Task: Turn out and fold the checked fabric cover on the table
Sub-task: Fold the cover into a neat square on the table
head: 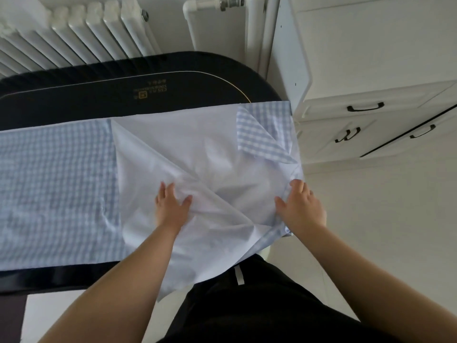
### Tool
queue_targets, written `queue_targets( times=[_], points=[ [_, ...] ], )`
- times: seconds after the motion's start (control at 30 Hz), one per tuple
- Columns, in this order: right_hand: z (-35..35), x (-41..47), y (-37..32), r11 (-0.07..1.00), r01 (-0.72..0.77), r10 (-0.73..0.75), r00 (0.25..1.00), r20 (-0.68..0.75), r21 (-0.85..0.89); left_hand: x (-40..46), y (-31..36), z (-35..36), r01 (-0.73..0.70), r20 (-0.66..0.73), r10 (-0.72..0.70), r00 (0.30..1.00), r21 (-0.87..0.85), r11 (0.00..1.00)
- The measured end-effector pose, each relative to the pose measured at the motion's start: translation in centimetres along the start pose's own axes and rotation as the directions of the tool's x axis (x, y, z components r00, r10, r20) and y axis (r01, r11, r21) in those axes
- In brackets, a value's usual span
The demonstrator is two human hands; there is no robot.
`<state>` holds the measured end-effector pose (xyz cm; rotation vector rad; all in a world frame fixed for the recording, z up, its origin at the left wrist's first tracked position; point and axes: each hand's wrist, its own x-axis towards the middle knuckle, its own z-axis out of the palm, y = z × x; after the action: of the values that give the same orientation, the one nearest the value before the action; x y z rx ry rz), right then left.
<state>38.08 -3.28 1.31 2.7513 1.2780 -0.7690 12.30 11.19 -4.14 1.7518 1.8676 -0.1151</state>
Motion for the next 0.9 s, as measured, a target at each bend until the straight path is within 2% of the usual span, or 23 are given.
queue_targets(
  times=[0.03, 0.1, 0.17, 0.27, 0.33, 0.4, 0.47, 0.53, 0.6, 0.63, 0.67, 0.73, 0.8, 0.83, 0.9],
  points=[
    [0.1, 0.2, -0.3, 0.992, -0.108, 0.103, 0.992, 0.070, 0.073, -0.7, -0.4, 0.2, 0.120, -0.064, -0.125, 0.990, -0.071, 0.990],
    [-0.2, 0.5, -0.3, 0.974, -0.227, 0.222, 0.936, 0.274, -0.015, -2.4, -1.2, 0.9, 0.339, -0.075, -0.353, 0.933, -0.150, 0.929],
    [-0.3, 0.7, 0.2, 0.969, -0.196, 0.240, 0.885, 0.399, -0.149, -3.9, -1.6, 1.7, 0.426, -0.086, -0.445, 0.891, -0.178, 0.887],
    [-0.2, 0.9, 0.4, 0.980, -0.091, 0.160, 0.892, 0.422, -0.179, -5.2, -2.4, 2.5, 0.456, -0.148, -0.501, 0.853, -0.256, 0.852],
    [0.4, 1.0, 0.4, 0.988, -0.008, 0.064, 0.926, 0.372, -0.152, -5.5, -3.3, 2.8, 0.465, -0.155, -0.512, 0.845, -0.263, 0.846],
    [1.0, 1.0, 0.6, 0.990, 0.108, -0.074, 0.946, 0.315, -0.091, -5.9, -4.5, 2.7, 0.435, -0.133, -0.470, 0.873, -0.225, 0.872],
    [1.2, 1.1, 1.1, 0.976, 0.209, -0.219, 0.919, 0.329, 0.067, -6.3, -5.7, 2.3, 0.413, -0.123, -0.434, 0.892, -0.166, 0.895],
    [0.9, 1.1, 1.3, 0.939, 0.278, -0.339, 0.844, 0.415, 0.201, -6.3, -6.8, 1.6, 0.382, -0.128, -0.393, 0.911, -0.105, 0.918],
    [0.5, 1.1, 1.2, 0.933, 0.342, -0.353, 0.800, 0.485, 0.116, -6.3, -7.8, 1.0, 0.318, -0.110, -0.315, 0.943, 0.013, 0.948],
    [0.6, 1.0, 1.1, 0.935, 0.353, -0.325, 0.808, 0.492, 0.038, -6.4, -8.2, 0.7, 0.296, -0.094, -0.291, 0.952, 0.047, 0.954],
    [0.9, 0.9, 1.0, 0.940, 0.340, -0.284, 0.834, 0.474, -0.035, -6.4, -8.5, 0.3, 0.287, -0.076, -0.282, 0.956, 0.055, 0.956],
    [1.8, 0.8, 0.7, 0.971, 0.239, -0.208, 0.887, 0.413, -0.025, -6.3, -9.1, -0.5, 0.264, -0.055, -0.261, 0.964, 0.076, 0.962],
    [2.6, 1.0, 0.6, 0.977, 0.043, -0.105, 0.950, 0.295, 0.209, -5.7, -9.5, -1.0, 0.235, -0.012, -0.235, 0.972, 0.107, 0.966],
    [3.0, 1.2, 0.6, 0.932, -0.048, -0.040, 0.972, 0.232, 0.360, -5.3, -9.7, -1.2, 0.230, 0.009, -0.232, 0.973, 0.108, 0.967],
    [3.0, 1.0, 0.1, 0.729, -0.204, 0.082, 0.974, 0.213, 0.653, -4.6, -10.1, -1.4, 0.236, 0.044, -0.244, 0.969, 0.134, 0.962]
  ],
)
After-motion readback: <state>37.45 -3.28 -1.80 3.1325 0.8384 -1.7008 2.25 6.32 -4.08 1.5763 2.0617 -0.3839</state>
